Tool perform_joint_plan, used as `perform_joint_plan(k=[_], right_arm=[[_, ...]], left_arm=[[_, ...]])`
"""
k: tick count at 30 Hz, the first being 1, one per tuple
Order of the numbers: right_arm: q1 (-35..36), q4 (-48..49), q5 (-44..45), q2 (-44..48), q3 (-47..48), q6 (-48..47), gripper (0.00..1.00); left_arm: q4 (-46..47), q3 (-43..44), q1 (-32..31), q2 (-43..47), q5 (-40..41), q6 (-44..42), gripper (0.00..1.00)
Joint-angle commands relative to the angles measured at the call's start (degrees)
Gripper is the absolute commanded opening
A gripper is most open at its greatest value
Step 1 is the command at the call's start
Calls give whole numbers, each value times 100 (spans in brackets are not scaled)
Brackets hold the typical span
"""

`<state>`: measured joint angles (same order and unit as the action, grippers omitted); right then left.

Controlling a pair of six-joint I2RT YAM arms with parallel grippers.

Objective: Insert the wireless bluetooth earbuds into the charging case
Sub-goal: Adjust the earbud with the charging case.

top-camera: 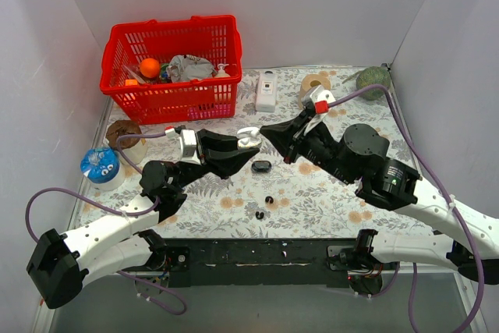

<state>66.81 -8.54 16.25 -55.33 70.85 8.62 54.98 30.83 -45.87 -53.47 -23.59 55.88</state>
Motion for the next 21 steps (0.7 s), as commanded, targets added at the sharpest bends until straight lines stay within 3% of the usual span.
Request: perform_joint_plan(k=[1, 14, 18, 21], right_arm=[[-10, 132, -96, 57, 237, -36, 1], [-1, 273, -439, 58, 272, 105, 4], [-1, 133, -281, -30, 359, 105, 41], [-1, 1, -131, -92, 421, 113, 55]], left_arm=[[-66, 195, -1, 135, -75, -77, 0], [-58, 178, -1, 127, -22, -103, 0], [-84, 178, -1, 135, 21, -121, 0], [-102, 178, -1, 135, 30, -121, 0]])
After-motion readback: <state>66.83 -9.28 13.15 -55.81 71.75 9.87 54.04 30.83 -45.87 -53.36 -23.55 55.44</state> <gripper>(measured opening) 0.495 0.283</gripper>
